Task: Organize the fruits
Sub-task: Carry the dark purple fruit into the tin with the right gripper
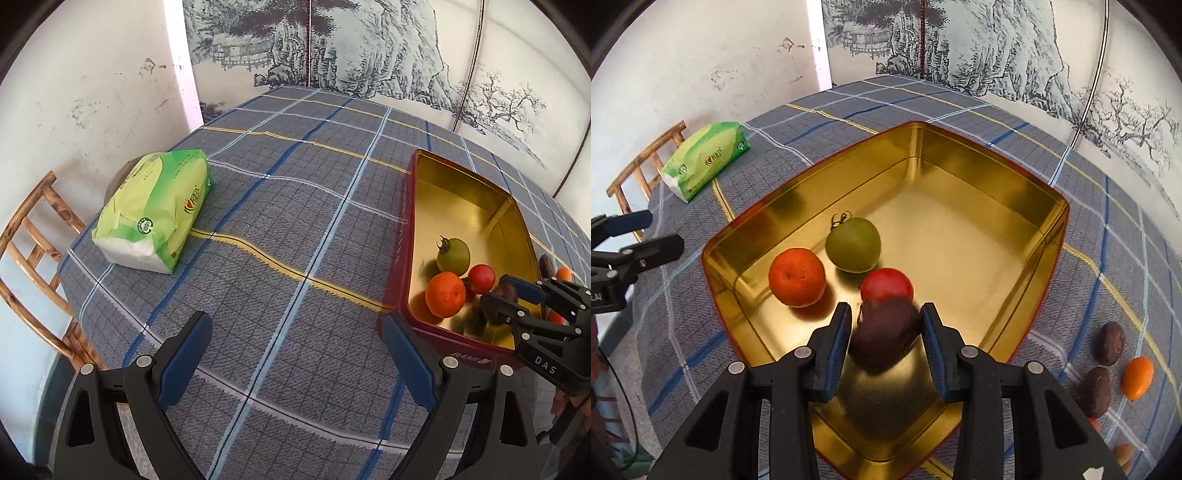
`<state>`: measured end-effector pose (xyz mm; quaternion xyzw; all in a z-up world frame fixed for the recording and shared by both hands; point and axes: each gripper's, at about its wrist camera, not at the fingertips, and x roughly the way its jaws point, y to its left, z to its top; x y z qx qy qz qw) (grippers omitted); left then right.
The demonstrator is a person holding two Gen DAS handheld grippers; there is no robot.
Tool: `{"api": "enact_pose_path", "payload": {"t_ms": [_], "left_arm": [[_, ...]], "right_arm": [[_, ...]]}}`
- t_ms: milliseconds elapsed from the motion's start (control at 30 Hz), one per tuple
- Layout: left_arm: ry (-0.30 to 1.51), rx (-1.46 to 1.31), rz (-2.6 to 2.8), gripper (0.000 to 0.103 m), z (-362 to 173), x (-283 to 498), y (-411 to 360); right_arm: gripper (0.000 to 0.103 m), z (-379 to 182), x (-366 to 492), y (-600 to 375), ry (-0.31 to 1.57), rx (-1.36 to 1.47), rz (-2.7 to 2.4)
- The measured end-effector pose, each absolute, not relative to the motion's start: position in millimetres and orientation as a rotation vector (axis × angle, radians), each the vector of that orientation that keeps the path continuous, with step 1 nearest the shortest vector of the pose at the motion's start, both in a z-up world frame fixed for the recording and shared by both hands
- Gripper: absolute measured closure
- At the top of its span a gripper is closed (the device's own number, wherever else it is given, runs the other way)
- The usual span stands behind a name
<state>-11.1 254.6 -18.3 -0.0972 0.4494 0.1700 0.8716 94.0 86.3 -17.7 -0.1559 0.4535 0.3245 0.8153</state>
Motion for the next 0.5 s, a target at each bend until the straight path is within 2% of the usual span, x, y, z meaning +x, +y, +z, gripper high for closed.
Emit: {"api": "enact_pose_path", "payload": {"t_ms": [200, 500], "left_arm": [[0.940, -0.207, 0.350, 0.010, -17, -11, 250], [0.906, -0.182, 0.322, 0.010, 0, -9, 233]], "right_arm": [[0.066, -15, 93, 83, 0.959, -0.298, 0.698], [0.062, 19, 81, 42, 0.882, -0.200, 0.674]]}}
